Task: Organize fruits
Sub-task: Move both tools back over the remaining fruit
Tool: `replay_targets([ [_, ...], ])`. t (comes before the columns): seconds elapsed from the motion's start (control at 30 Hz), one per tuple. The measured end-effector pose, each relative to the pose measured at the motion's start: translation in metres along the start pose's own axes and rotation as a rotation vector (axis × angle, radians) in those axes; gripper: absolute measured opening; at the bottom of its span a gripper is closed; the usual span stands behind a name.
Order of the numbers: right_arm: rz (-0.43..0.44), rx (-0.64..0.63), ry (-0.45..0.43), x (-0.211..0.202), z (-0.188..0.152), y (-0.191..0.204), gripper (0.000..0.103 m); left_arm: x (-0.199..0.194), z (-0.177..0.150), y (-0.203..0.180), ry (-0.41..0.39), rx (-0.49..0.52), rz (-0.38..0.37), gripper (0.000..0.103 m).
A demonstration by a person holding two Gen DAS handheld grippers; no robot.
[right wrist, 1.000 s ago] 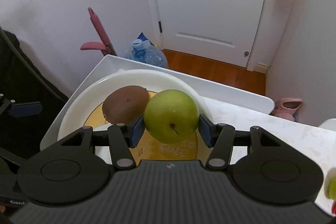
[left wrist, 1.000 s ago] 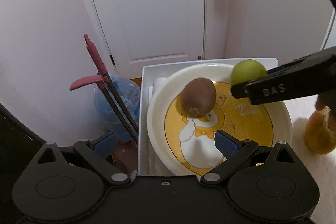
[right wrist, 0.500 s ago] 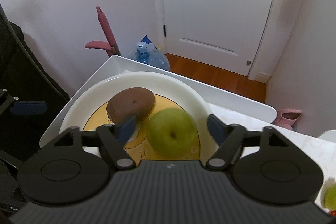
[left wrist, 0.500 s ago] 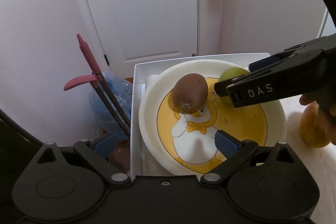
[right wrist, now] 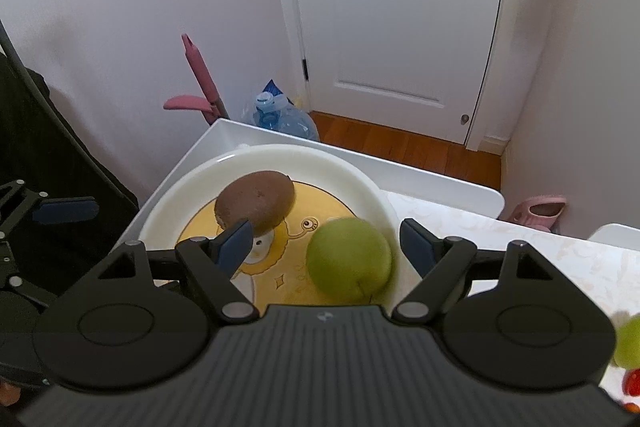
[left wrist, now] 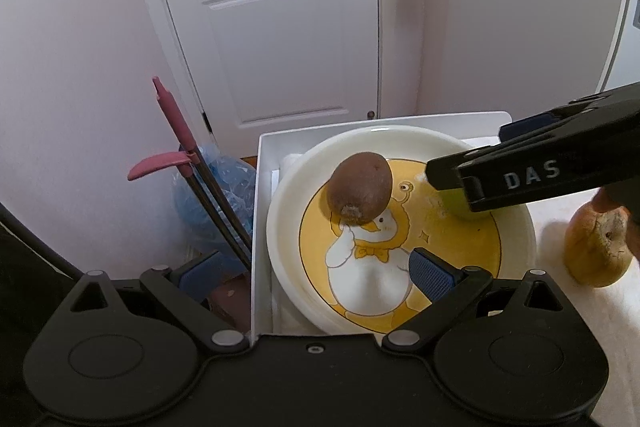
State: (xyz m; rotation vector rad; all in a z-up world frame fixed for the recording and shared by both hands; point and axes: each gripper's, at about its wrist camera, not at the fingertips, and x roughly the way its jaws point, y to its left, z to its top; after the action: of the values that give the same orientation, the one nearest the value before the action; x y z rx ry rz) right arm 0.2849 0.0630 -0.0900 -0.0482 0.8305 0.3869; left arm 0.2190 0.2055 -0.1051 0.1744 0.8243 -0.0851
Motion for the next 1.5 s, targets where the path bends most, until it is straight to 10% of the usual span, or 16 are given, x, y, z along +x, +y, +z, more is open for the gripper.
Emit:
replay_targets([
  [1.0, -0.099, 0.072, -0.100, -0.195, -0.093, -0.110, 0.103, -0.125, -0.009, -0.116, -0.155, -0.050, 0.063, 0.101],
  [1.5, -0.139, 0.073, -0.086, -0.209, -0.166, -0.196, 0.103, -0.103, -0.032, -0.207, -0.160, -0.060, 0.103, 0.101],
])
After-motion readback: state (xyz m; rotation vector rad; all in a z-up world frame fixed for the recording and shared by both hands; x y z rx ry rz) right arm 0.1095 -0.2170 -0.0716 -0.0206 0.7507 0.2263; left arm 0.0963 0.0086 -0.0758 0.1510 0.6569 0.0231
